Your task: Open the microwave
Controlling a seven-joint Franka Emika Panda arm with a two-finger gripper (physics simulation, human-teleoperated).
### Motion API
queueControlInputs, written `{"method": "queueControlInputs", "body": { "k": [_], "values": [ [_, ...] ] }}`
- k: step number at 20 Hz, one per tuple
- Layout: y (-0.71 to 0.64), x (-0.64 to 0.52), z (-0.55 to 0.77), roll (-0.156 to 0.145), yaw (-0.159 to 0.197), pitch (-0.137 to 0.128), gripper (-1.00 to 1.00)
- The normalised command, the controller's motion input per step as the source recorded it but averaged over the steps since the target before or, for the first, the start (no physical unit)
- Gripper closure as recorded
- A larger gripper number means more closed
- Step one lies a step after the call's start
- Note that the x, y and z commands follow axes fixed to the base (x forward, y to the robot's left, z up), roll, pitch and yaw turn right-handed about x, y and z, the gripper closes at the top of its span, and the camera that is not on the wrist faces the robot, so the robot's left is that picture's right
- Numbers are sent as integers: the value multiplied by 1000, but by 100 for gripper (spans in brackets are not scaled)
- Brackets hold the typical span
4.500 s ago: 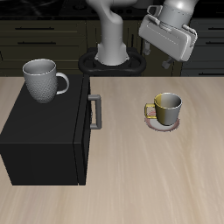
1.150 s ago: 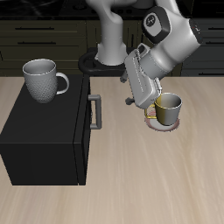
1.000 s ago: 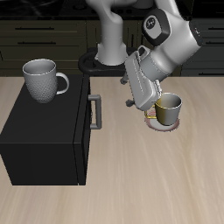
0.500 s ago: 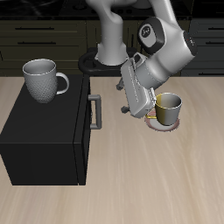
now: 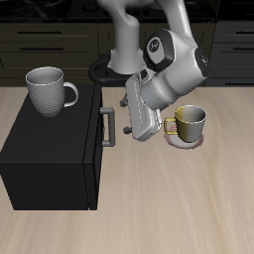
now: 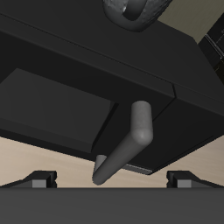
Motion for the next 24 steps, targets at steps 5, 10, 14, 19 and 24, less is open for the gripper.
{"method": "queueControlInputs", "body": {
  "k": [5, 10, 14, 19, 24],
  "values": [
    [-258, 4, -150, -29, -24, 44, -100],
    [-308, -13, -160, -23, -34, 48, -100],
    [-522, -76, -157, -17, -84, 64, -100],
    [-469, -144, -22, -36, -51, 17, 100],
    [-369, -148, 29, -38, -24, 1, 100]
  ]
}}
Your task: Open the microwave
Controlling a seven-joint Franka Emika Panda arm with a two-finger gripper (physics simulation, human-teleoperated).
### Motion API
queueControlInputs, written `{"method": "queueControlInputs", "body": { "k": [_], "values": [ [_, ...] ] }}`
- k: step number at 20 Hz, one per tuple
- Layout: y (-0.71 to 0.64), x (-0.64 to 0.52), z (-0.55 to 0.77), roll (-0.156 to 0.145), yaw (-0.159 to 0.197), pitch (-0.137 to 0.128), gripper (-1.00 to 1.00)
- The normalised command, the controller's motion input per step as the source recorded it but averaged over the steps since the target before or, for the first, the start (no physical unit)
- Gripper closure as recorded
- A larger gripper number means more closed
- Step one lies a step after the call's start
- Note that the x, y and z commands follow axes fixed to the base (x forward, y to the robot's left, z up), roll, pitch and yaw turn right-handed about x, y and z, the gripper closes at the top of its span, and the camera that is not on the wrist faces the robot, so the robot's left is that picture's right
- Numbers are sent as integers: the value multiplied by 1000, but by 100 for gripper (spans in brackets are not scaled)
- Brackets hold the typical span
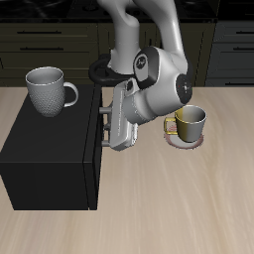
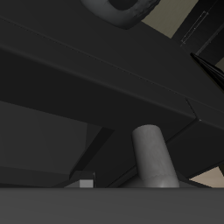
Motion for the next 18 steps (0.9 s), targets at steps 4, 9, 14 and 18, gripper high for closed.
{"method": "queueControlInputs", "body": {
  "k": [4, 9, 14, 18],
  "values": [
    [-247, -143, 52, -33, -6, -21, 100],
    [-64, -121, 5, -27, 10, -7, 100],
    [134, -206, 10, -31, 27, -24, 100],
    [180, -205, 48, -17, 33, -35, 100]
  ]
}}
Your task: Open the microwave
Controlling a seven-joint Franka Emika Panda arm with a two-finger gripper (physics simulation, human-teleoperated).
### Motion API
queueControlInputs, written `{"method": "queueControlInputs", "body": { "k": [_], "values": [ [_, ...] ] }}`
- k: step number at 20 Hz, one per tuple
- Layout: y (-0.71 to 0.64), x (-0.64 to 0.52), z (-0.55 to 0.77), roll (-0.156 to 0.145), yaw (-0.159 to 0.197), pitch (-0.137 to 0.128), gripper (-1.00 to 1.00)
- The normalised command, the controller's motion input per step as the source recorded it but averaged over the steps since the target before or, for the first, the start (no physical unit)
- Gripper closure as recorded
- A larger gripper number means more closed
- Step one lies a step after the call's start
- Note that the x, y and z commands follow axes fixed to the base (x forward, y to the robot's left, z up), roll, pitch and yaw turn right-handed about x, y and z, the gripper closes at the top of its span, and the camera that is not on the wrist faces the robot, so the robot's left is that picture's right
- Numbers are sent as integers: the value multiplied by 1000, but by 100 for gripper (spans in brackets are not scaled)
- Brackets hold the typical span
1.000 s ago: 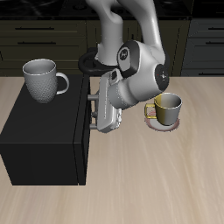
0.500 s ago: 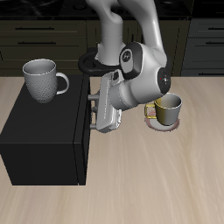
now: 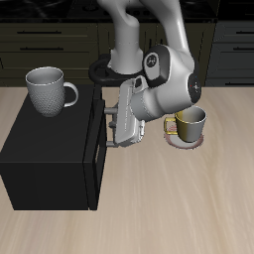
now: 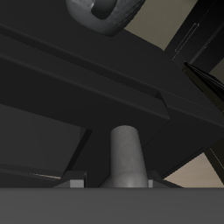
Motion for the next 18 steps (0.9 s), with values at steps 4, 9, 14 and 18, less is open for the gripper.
{"method": "queueControlInputs", "body": {
  "k": [4, 9, 14, 18],
  "values": [
    [273, -122, -16, 11, 37, -8, 100],
    [223, -54, -53, 36, 3, 7, 100],
    [275, 0, -49, 55, 28, 11, 100],
    [351, 36, -74, 71, 28, 12, 100]
  ]
}}
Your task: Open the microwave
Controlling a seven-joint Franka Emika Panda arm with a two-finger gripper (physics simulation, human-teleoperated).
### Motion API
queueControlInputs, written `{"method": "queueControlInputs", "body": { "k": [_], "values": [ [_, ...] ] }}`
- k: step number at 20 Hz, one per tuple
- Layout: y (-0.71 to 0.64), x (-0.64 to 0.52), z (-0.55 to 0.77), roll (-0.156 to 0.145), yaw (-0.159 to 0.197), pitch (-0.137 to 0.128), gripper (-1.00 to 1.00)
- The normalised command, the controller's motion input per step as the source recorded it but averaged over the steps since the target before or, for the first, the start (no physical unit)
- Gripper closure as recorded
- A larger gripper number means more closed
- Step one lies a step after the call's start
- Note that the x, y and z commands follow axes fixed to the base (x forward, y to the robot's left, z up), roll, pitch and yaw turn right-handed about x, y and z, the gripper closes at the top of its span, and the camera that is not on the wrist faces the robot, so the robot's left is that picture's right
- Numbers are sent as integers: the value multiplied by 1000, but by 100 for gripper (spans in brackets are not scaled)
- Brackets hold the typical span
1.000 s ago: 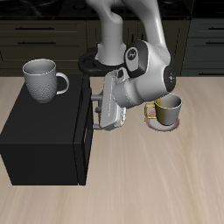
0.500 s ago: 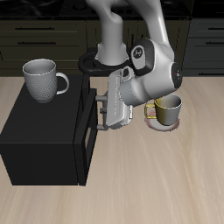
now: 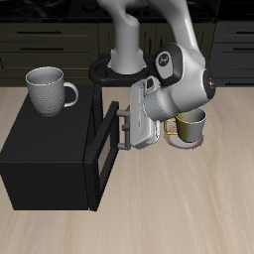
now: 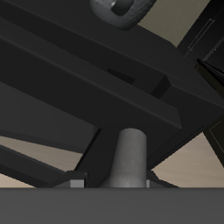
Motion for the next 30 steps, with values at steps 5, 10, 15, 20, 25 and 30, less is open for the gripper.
{"method": "queueControlInputs", "body": {
  "k": [5, 10, 15, 20, 25, 30],
  "values": [
    [242, -2, -128, 42, 14, 23, 100],
    [264, -20, -106, 56, -9, 30, 100],
    [327, -19, 2, 48, 5, 0, 100],
    [502, 31, -103, 97, 5, 33, 100],
    [369, -67, -69, 62, 0, 33, 100],
    [419, -97, -80, 61, 8, 32, 100]
  ]
}}
